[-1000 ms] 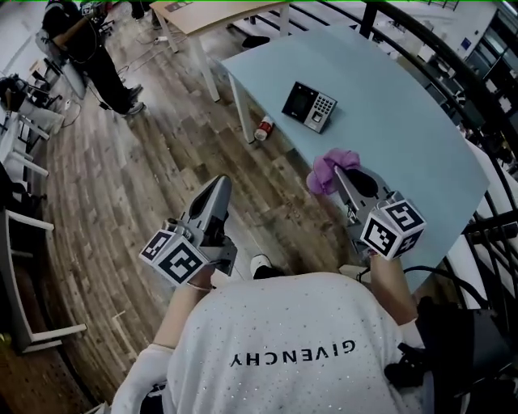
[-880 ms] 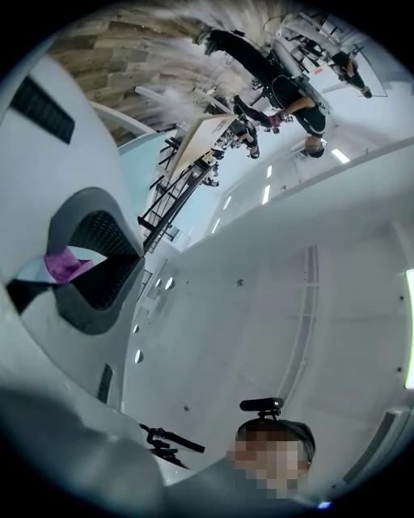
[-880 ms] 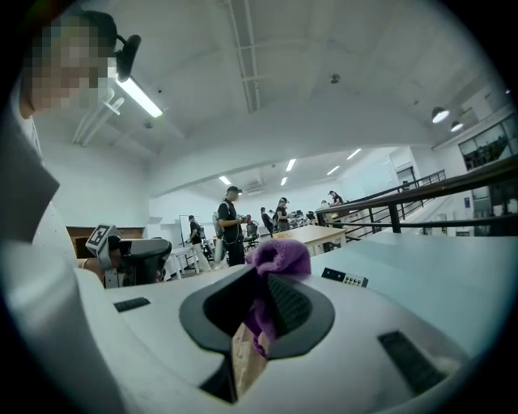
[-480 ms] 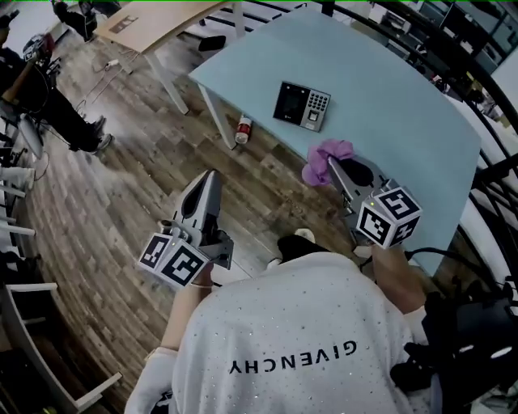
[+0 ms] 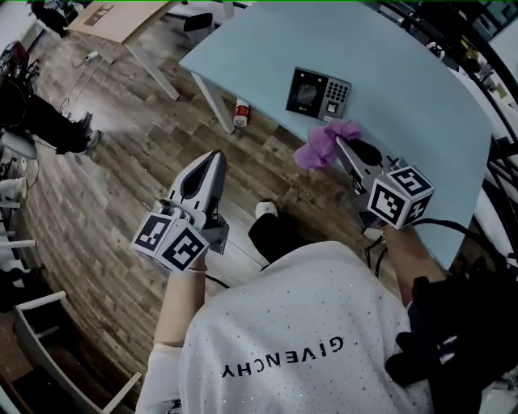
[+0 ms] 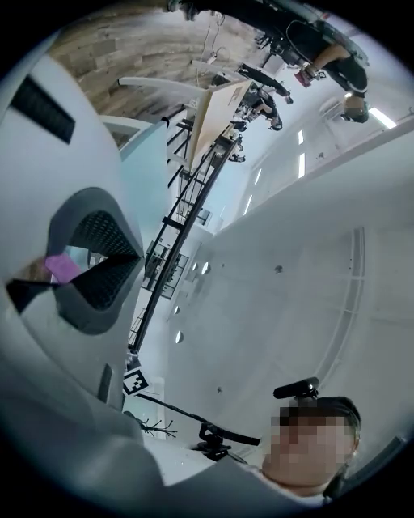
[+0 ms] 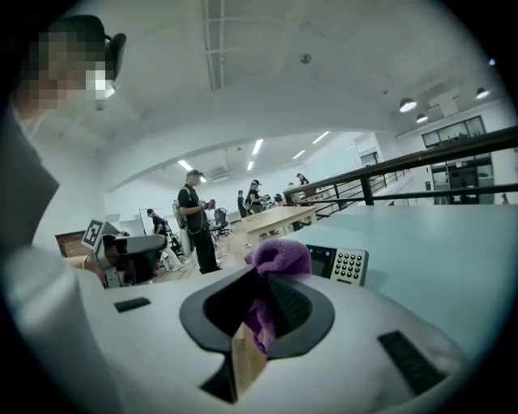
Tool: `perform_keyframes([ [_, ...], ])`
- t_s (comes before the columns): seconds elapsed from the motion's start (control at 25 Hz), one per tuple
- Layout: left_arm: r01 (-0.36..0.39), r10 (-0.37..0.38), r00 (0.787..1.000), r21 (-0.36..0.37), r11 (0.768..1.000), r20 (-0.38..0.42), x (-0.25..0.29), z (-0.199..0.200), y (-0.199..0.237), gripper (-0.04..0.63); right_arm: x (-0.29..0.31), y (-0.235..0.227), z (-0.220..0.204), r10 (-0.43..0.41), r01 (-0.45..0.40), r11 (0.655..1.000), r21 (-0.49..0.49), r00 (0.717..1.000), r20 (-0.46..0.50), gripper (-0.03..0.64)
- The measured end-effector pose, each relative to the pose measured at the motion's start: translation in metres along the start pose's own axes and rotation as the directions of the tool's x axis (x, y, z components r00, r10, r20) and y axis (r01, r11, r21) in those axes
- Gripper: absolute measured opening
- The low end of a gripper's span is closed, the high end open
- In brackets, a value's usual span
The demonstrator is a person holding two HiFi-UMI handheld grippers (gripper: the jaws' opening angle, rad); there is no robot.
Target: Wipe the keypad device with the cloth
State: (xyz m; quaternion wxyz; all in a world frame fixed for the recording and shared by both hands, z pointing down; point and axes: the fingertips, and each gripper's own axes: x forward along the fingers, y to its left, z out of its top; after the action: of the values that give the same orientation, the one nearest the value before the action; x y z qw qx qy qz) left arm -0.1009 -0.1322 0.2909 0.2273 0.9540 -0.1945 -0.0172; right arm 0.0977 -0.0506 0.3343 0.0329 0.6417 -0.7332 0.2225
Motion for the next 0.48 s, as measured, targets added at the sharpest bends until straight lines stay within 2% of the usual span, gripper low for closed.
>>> perform_keyframes([
  [0.12, 0.028, -0.027, 1.0, 0.024, 0.999, -0.014, 0.026, 0.008, 0.018, 0.006, 0.036, -0.017, 0.004, -0.055, 0.055, 0.998, -0.012, 0.998, -0.01, 0.038],
  [0.24, 0.027, -0.027, 0.999, 0.019, 0.999, -0.022, 0.054, 0.01, 0.043, 0.006, 0.076, -0.031, 0.01, -0.106, 0.106, 0.994, -0.021, 0.994, -0.001, 0.038],
  [0.48, 0.099, -0.094, 0.984, 0.03, 0.995, -0.154, 0.102, -0.006, 0.071, 0.006, 0.136, -0.055, 0.019, -0.148, 0.147, 0.989, 0.031, 0.989, 0.026, 0.038],
])
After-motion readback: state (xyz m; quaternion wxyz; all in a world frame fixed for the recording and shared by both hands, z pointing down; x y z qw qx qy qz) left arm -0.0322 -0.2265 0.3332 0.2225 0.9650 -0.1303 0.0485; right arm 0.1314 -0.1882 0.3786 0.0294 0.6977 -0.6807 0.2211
